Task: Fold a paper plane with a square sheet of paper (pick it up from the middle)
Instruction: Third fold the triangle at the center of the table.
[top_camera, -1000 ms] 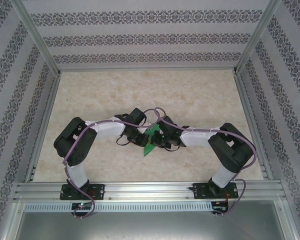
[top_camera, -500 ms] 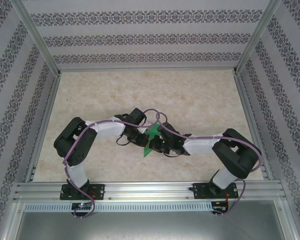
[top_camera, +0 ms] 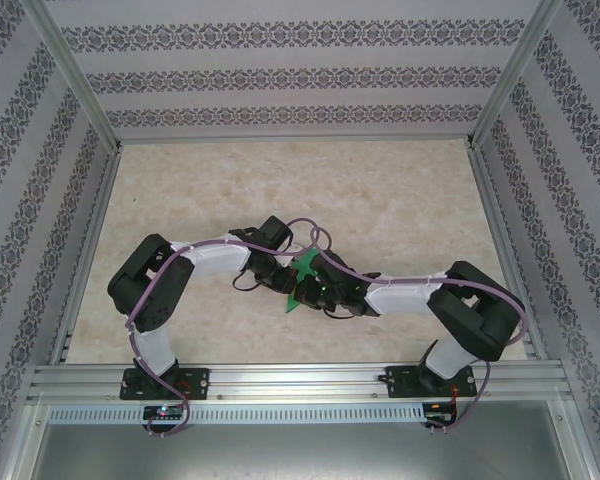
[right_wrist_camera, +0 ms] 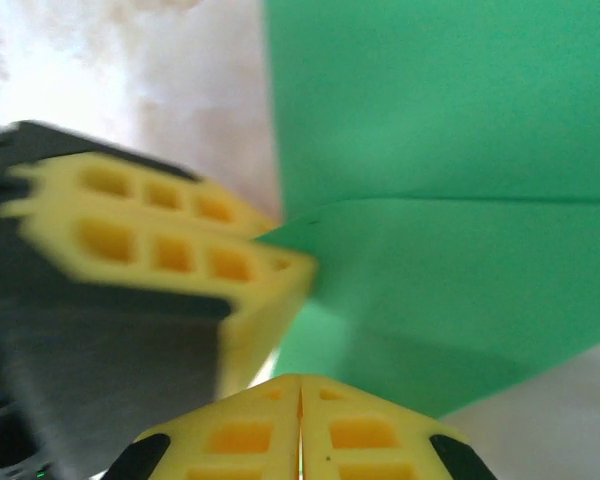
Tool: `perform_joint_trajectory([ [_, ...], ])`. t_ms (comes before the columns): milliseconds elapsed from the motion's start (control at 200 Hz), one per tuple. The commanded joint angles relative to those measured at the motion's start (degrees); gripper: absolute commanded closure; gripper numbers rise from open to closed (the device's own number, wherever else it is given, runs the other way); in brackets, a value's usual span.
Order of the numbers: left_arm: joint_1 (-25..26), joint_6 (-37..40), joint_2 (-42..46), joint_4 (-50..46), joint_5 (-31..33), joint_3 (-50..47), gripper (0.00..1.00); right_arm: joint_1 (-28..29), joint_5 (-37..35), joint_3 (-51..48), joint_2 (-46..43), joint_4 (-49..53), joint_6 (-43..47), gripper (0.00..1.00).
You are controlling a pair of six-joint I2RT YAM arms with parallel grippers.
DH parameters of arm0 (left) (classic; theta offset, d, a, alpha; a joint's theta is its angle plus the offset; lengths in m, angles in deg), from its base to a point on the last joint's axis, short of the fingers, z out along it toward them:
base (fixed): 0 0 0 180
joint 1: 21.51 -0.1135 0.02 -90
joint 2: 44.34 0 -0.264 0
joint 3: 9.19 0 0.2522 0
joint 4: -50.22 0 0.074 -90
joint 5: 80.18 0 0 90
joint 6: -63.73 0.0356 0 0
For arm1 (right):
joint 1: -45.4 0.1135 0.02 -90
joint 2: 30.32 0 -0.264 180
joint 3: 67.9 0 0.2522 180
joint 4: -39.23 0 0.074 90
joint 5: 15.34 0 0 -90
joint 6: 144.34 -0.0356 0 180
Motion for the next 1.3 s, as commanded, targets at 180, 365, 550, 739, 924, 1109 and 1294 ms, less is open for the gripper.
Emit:
perform_joint_trajectory([
  [180, -0.3, -0.5, -2.0, -1.4, 0.3, -0.4, 0.98, 3.2, -2.4, -2.5, 3.8, -10.9, -4.3, 0.92],
  [365, -0.3, -0.8, -2.3, -1.5, 0.7, -0.3, 0.98, 3.6, -3.9, -2.9, 5.3, -6.8, -4.3, 0.93],
  [550, -0.3, -0.7, -2.5, -1.5, 0.6, -0.3, 0.98, 3.6, -5.7, -4.4, 2.3, -6.0, -3.9, 0.92],
  [739, -0.3, -0.9, -3.1, -1.6, 1.0, -0.3, 0.98, 3.6, -4.6, -7.6, 5.7, -17.0, -5.0, 0.91],
  [924, -0.3, -1.0, -3.6, -1.9, 1.4, 0.0, 0.99, 3.8, -5.6, -7.5, 4.8, -16.4, -5.4, 0.91],
  [1109, -0.3, -1.1, -3.6, -1.8, 1.2, 0.1, 0.99, 5.5, -7.9, -7.7, -2.5, -12.1, -3.6, 0.91],
  [1294, -0.3, -1.0, -4.0, -2.2, 1.3, 0.4, 0.99, 6.7, -7.3, -8.6, -0.3, -19.4, -3.9, 0.92],
])
